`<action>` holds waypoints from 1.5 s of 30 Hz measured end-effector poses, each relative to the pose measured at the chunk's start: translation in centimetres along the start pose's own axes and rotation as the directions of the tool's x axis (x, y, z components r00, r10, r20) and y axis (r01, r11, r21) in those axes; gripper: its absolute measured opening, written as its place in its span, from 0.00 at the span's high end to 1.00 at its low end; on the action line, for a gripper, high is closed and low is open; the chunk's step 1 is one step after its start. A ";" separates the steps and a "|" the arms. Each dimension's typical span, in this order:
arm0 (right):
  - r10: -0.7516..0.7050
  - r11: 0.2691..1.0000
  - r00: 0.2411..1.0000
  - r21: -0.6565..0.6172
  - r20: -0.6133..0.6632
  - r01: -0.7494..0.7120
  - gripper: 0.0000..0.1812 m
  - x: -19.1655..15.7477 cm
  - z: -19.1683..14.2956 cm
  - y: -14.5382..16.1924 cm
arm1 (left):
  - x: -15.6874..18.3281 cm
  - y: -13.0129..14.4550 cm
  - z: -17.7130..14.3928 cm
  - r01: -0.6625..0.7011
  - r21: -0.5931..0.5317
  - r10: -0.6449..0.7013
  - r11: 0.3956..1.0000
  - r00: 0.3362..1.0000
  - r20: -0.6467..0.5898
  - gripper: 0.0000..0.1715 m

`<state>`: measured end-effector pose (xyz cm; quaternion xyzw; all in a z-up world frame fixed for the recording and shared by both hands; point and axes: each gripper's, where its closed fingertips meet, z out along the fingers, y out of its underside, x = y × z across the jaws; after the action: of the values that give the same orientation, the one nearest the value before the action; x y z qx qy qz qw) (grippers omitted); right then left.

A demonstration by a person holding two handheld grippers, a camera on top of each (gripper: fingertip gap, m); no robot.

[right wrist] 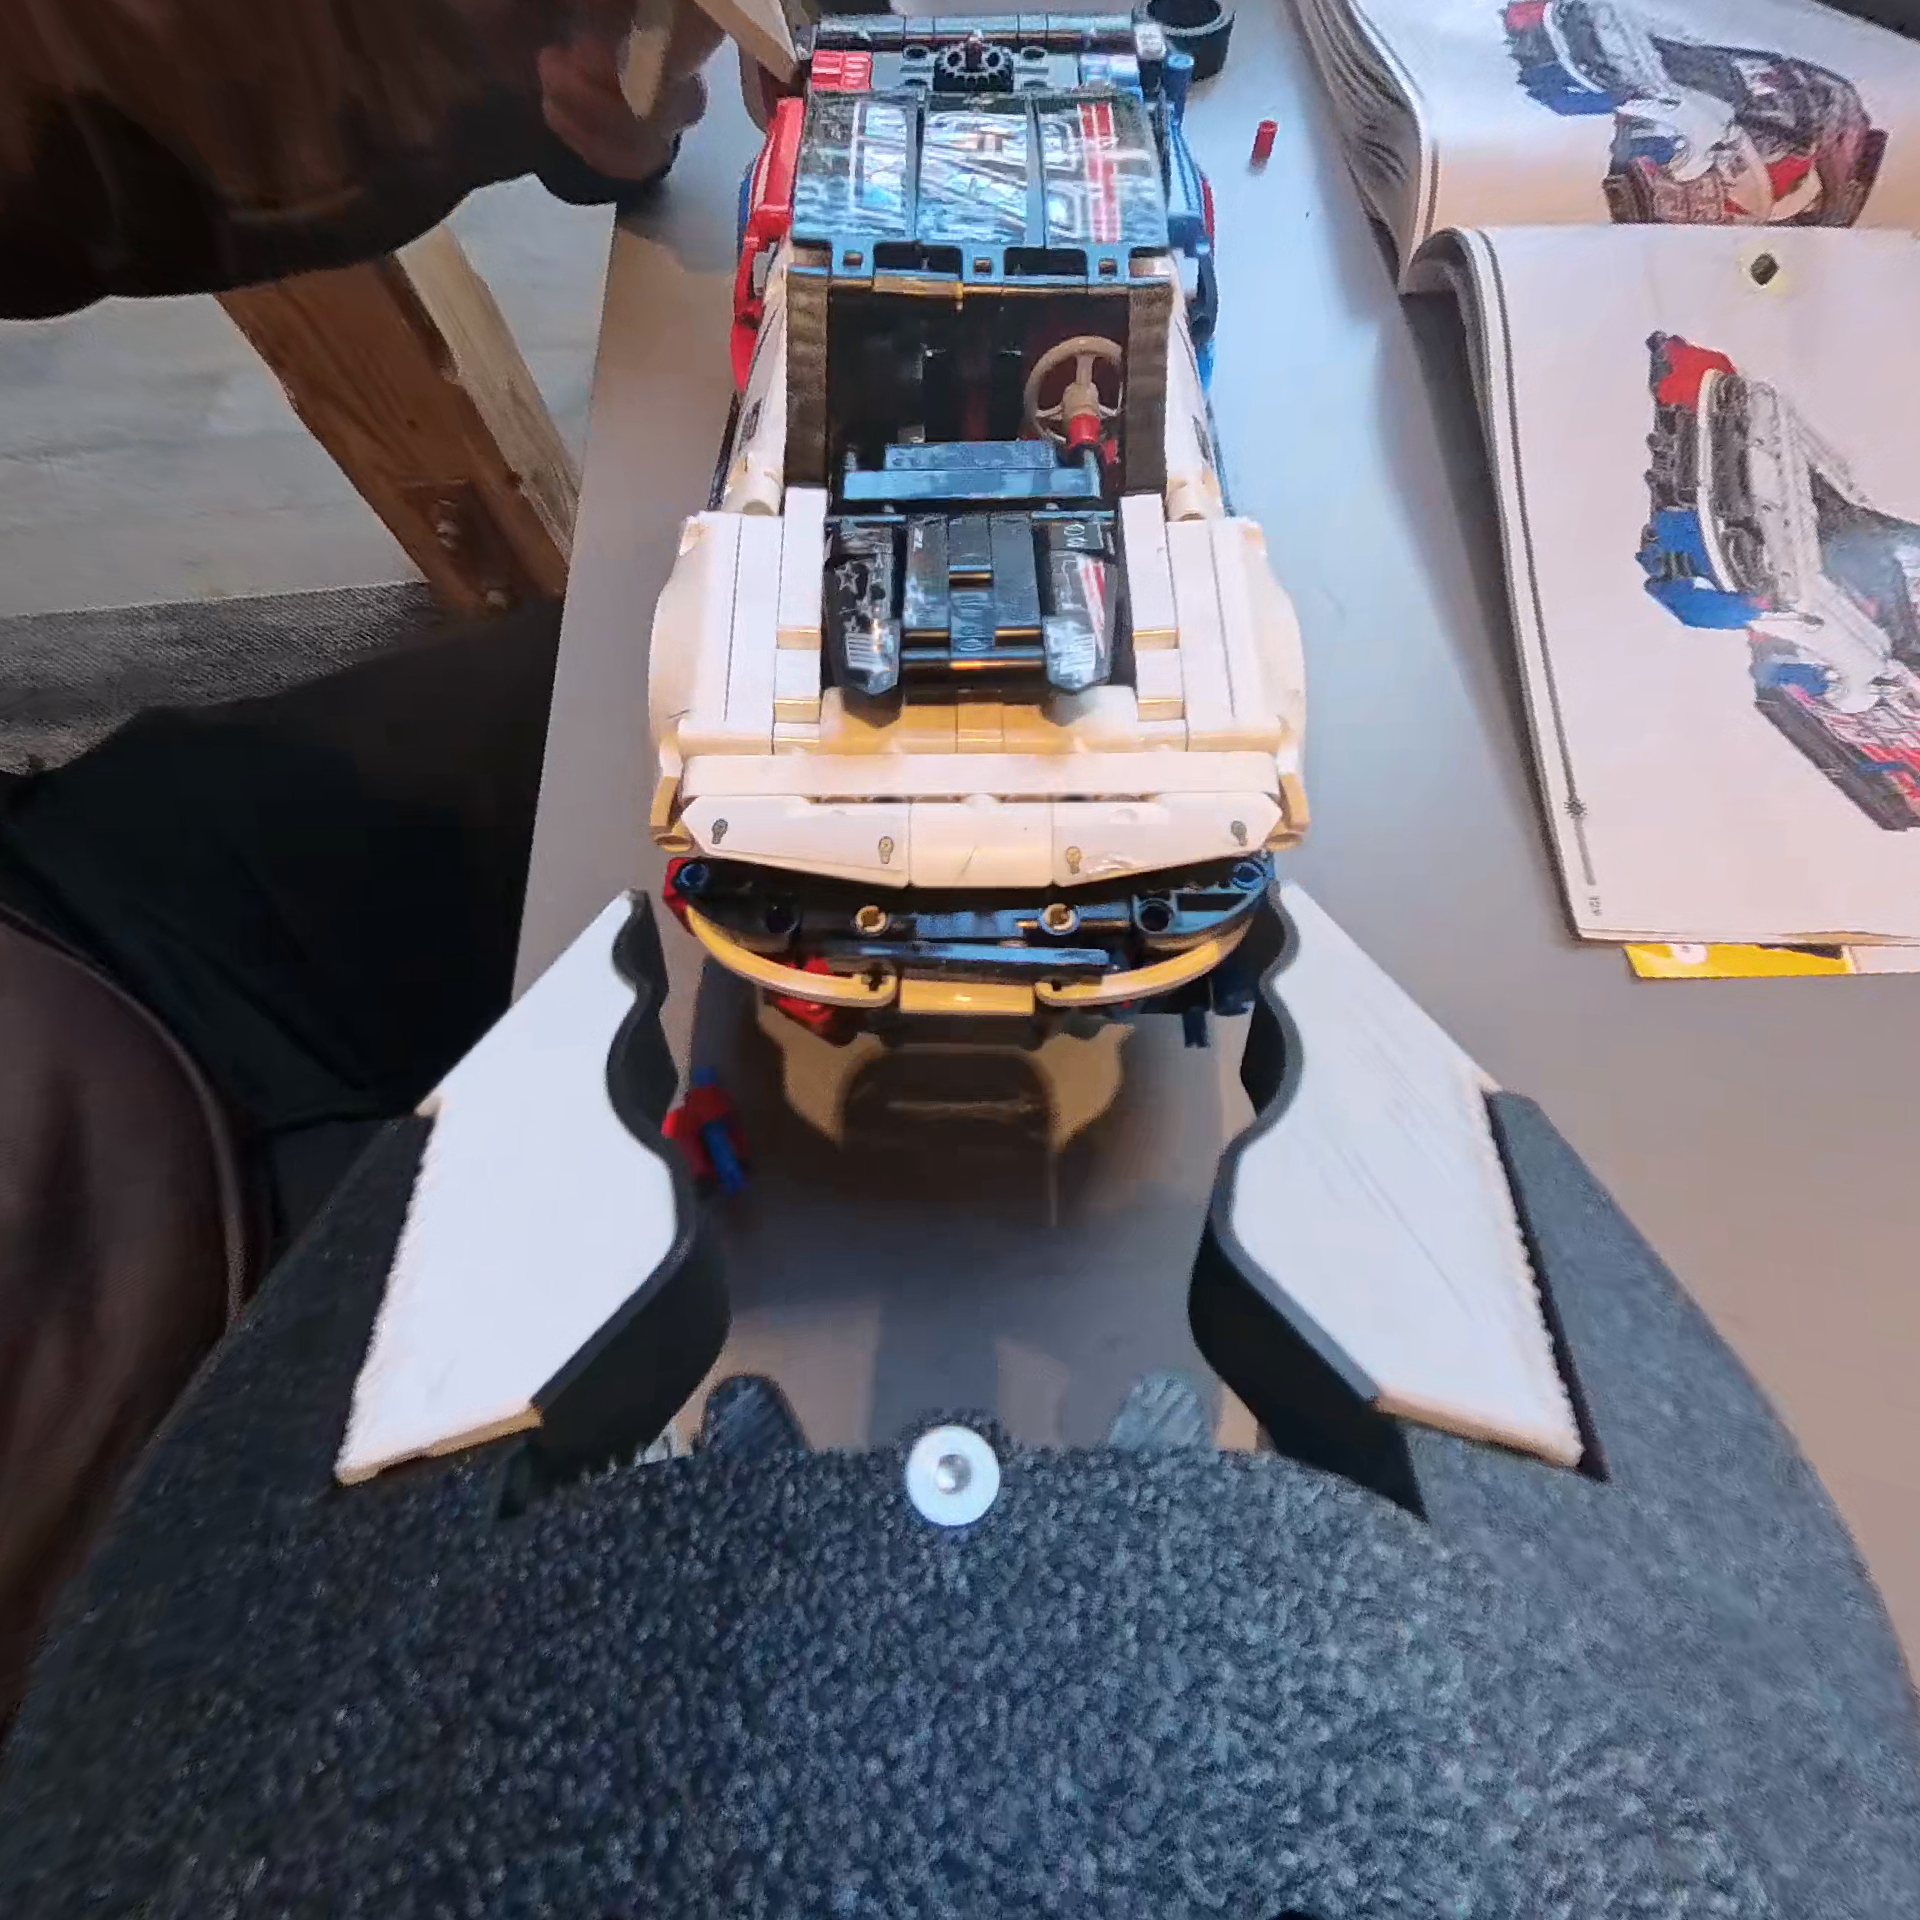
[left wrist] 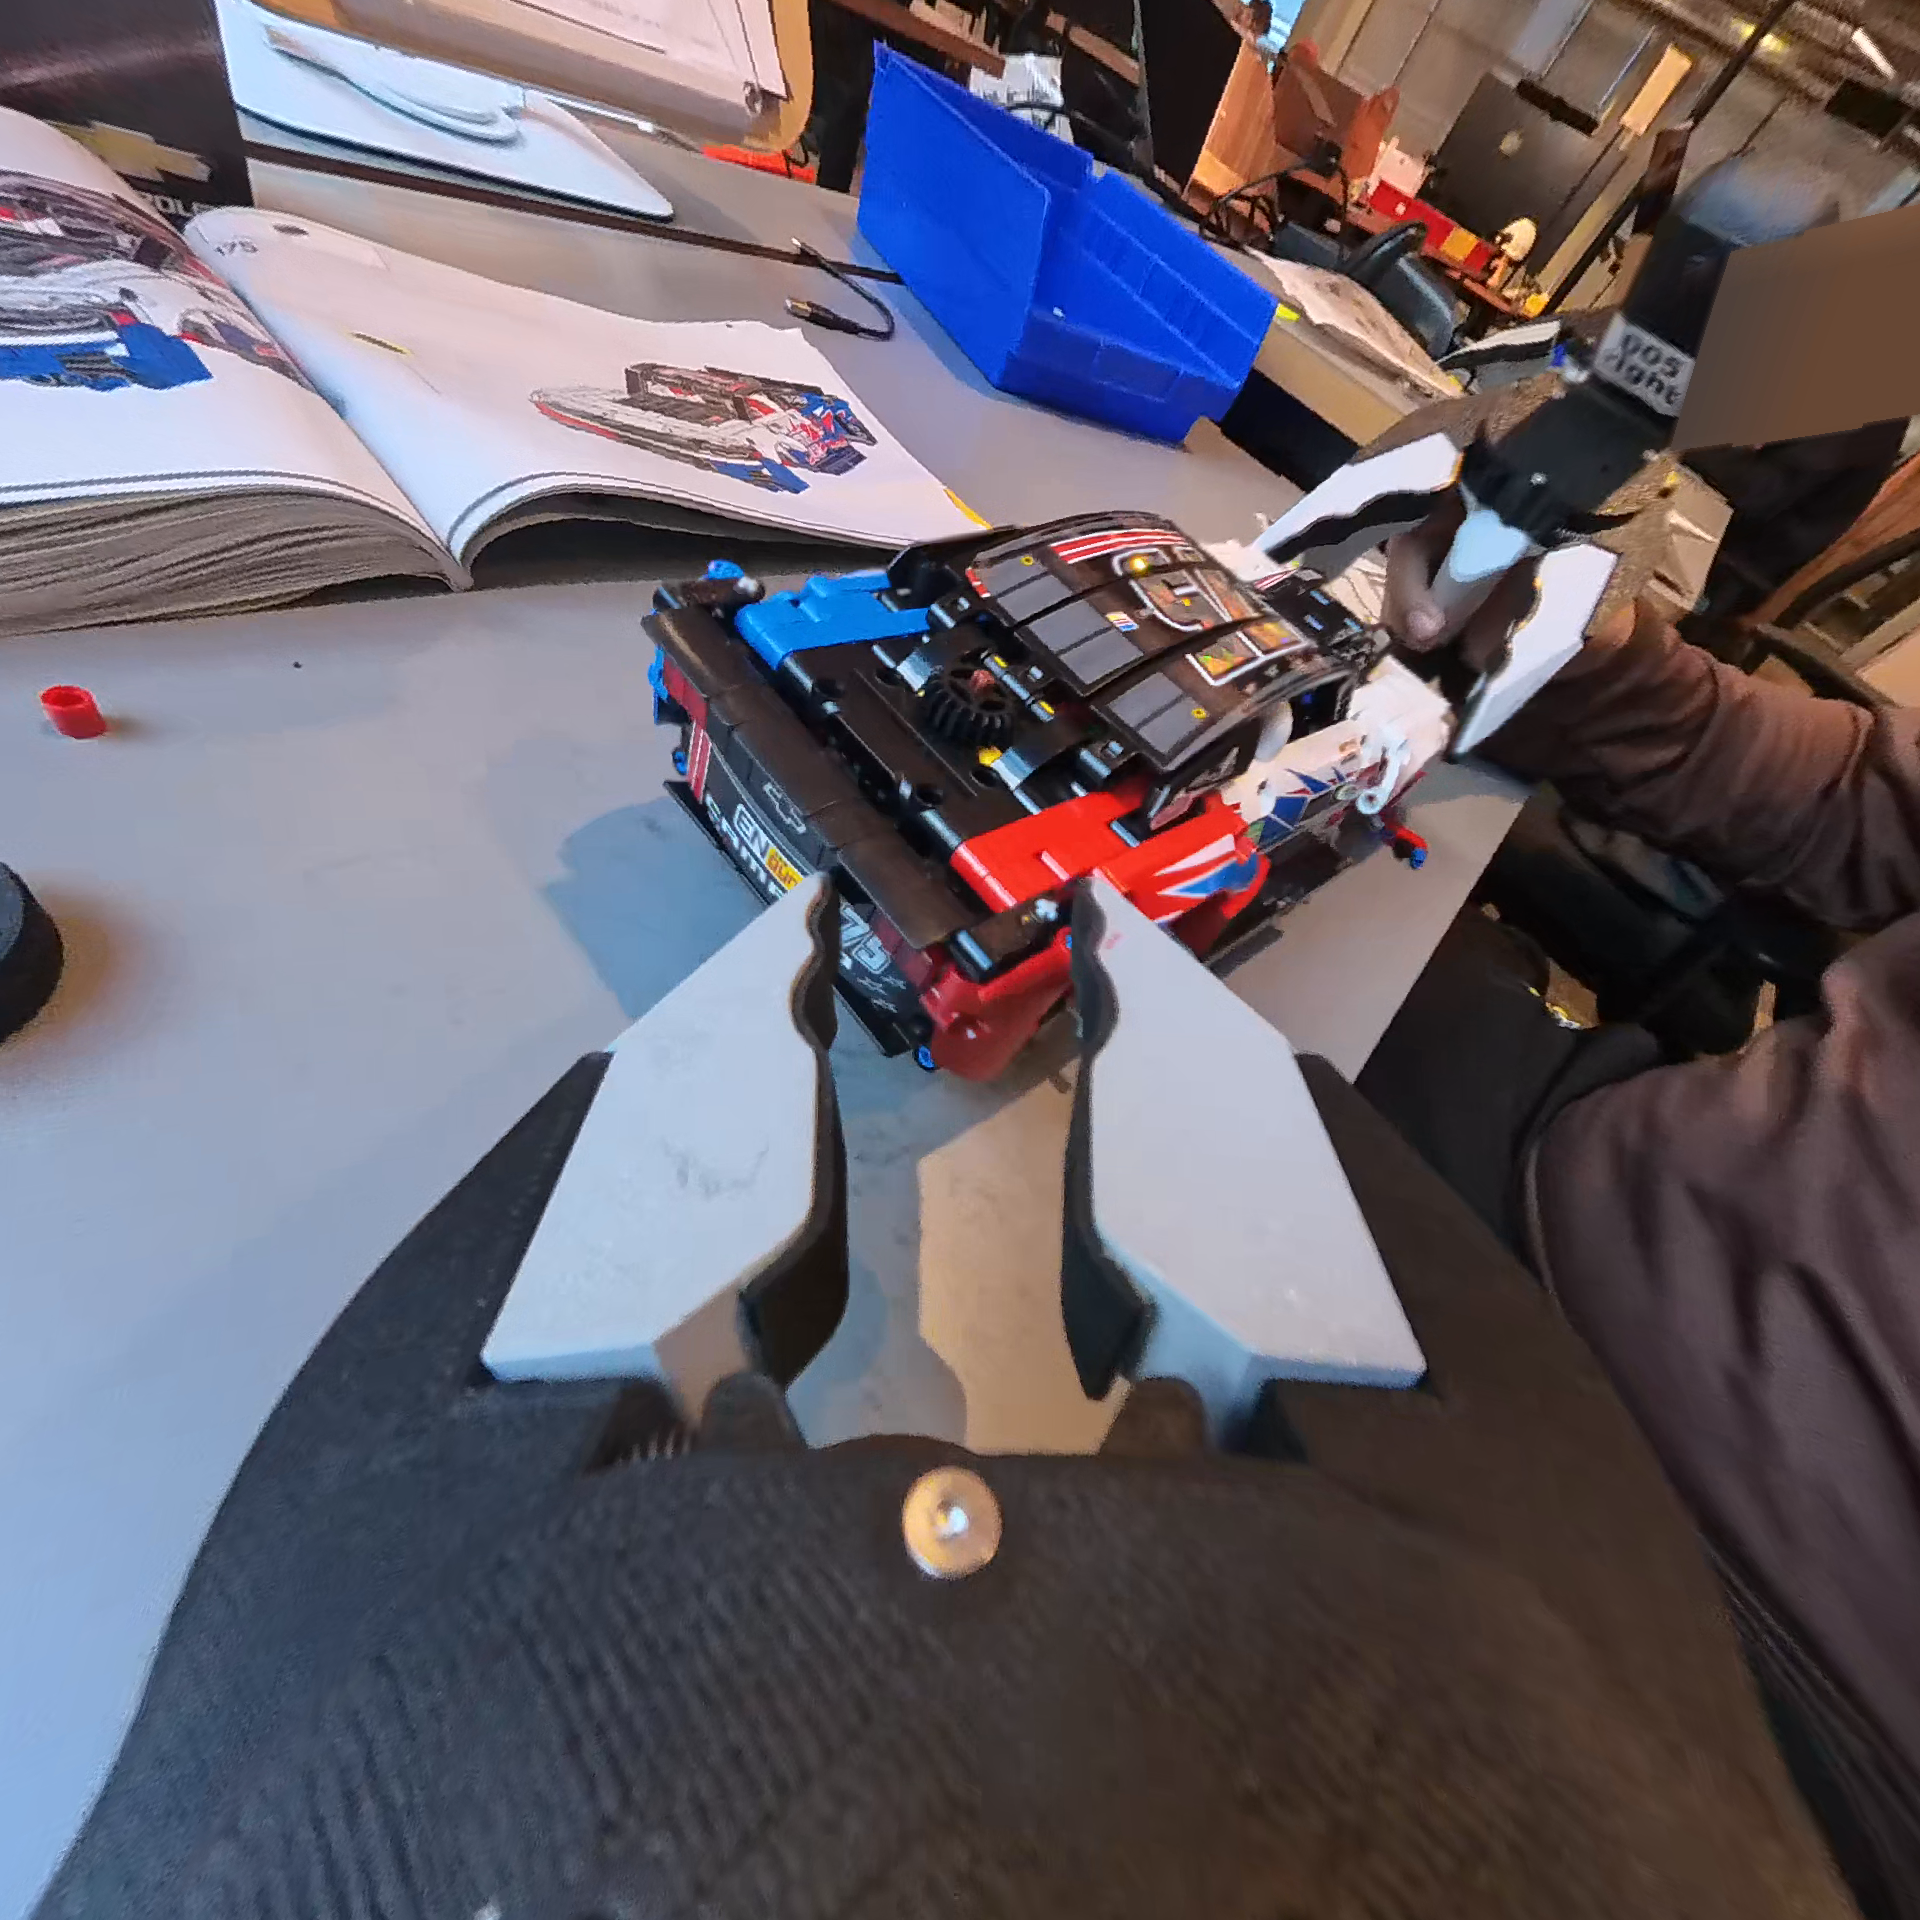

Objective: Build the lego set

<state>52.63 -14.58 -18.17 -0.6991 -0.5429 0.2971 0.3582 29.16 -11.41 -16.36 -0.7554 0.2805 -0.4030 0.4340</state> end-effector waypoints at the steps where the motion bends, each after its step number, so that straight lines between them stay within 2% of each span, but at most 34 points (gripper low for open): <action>1: 0.010 1.000 1.000 0.004 0.007 -0.010 0.40 0.2 0.0 0.0 | 0.0 -0.1 0.1 -0.005 0.000 0.005 1.000 1.000 0.003 0.75; 5: 0.047 0.999 0.998 0.009 0.036 -0.047 0.41 0.8 -0.1 -0.2 | -0.2 -0.5 0.2 -0.008 0.001 0.008 1.000 1.000 0.002 0.75; 9: 0.067 0.991 0.995 0.110 0.080 -0.075 0.41 1.4 -1.4 -1.7 | -0.3 -0.5 0.2 -0.011 -0.001 0.011 1.000 1.000 -0.001 0.75; 12: 0.155 0.984 0.975 0.066 0.159 -0.167 0.38 1.1 -0.5 -1.1 | -0.3 -0.6 0.2 -0.006 0.006 0.006 1.000 1.000 -0.008 0.76; 16: 0.121 0.992 0.986 0.021 0.114 -0.124 0.36 0.4 1.0 -0.5 | -0.4 -0.4 0.1 -0.011 0.002 0.011 1.000 1.000 -0.006 0.76; 22: 0.020 0.998 0.999 -0.054 0.049 -0.017 0.28 0.3 2.2 0.7 | -0.1 -0.2 -0.1 -0.010 -0.007 0.010 1.000 1.000 -0.017 0.76; 24: 0.035 0.998 0.998 -0.045 0.055 -0.033 0.28 0.3 2.2 0.6 | 0.0 -0.2 -0.2 0.020 -0.016 -0.020 1.000 0.999 -0.046 0.73; 27: 0.046 0.999 0.997 -0.013 0.065 -0.045 0.28 0.3 2.3 0.5 | -0.9 -1.2 -0.6 0.096 -0.008 -0.096 0.995 0.995 -0.028 0.67; 29: 0.043 0.999 0.997 0.009 0.062 -0.043 0.28 0.3 2.3 0.4 | -1.3 -1.2 -0.2 0.146 -0.051 -0.146 0.988 0.989 -0.002 0.63; 32: 0.034 0.999 0.998 0.029 0.061 -0.036 0.28 0.4 2.3 0.3 | -0.7 0.5 1.1 0.195 -0.202 -0.199 0.960 0.980 0.001 0.60; 33: 0.030 0.999 0.998 0.036 0.061 -0.032 0.28 0.4 2.3 0.3 | -0.3 0.4 1.3 0.210 -0.210 -0.218 0.955 0.976 -0.013 0.64; 37: 0.007 0.999 0.999 0.053 0.050 -0.010 0.29 0.4 2.2 0.2 | -0.4 -0.3 1.1 0.138 -0.205 -0.130 0.969 0.990 0.052 0.72; 41: -0.005 0.999 0.999 0.051 0.051 0.002 0.29 0.3 2.2 0.1 | -0.2 -0.3 1.0 0.163 -0.190 -0.149 0.968 0.985 0.088 0.72; 45: -0.028 0.999 0.999 0.043 0.044 0.026 0.29 0.1 2.2 0.1 | 0.6 -1.3 0.3 0.208 -0.112 -0.200 0.972 0.977 0.072 0.73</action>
<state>50.93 -14.08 -19.51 -0.6772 -0.5536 0.3193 0.3647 29.79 -11.14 -15.13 -0.8165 0.2118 -0.4051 0.3527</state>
